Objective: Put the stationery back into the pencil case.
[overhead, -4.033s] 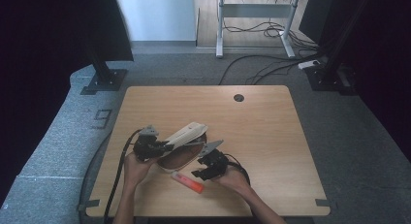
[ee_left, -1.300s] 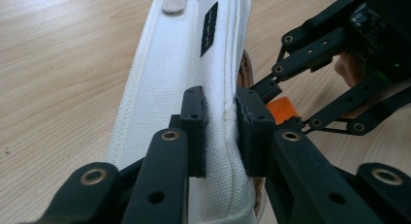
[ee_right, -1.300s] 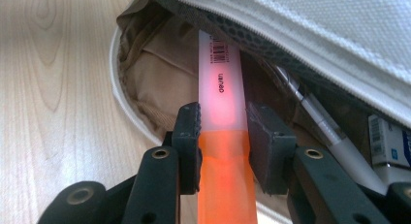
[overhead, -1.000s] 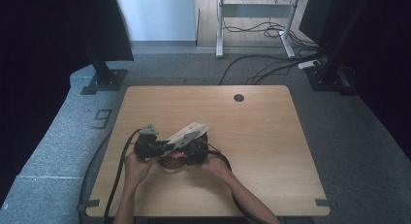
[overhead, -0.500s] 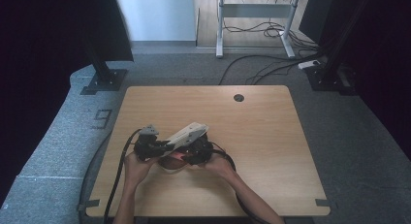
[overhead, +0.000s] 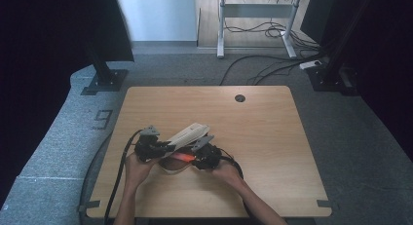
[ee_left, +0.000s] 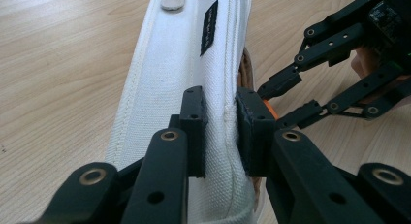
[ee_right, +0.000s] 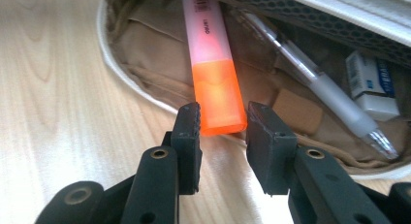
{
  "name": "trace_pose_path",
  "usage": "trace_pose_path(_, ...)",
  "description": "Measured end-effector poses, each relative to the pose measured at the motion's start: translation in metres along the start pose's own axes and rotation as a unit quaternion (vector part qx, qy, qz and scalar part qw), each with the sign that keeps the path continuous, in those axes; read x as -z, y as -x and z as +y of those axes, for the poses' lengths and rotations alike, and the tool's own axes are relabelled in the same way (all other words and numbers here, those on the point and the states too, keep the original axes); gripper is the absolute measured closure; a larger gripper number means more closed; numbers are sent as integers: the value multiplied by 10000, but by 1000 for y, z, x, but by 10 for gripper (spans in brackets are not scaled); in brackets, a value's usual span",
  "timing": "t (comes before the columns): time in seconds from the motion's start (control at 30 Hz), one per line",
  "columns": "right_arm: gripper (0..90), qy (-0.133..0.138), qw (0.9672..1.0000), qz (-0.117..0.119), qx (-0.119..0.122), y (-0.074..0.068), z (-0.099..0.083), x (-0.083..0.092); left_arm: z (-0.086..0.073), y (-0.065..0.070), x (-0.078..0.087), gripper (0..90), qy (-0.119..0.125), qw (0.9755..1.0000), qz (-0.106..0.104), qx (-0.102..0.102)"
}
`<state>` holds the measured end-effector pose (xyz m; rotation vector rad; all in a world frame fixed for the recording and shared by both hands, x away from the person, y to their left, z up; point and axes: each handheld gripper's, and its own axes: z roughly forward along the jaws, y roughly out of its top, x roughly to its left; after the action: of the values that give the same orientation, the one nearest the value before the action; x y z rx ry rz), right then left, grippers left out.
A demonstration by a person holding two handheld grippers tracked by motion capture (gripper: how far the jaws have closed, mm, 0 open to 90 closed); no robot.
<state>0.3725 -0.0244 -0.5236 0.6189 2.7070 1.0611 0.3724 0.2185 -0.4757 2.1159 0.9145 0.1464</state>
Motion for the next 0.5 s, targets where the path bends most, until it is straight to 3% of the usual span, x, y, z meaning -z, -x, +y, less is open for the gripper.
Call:
trace_pose_path(0.23, 704, 54, 9995, -256, -170, 8, 1, -1, 0, 0, 0, 750, -12, 10000, -3, 2)
trace_pose_path(0.5, 742, 36, 9993, -346, -140, 14, 6, -10, 0, 0, -1, 749, -9, 10000, 0, -1)
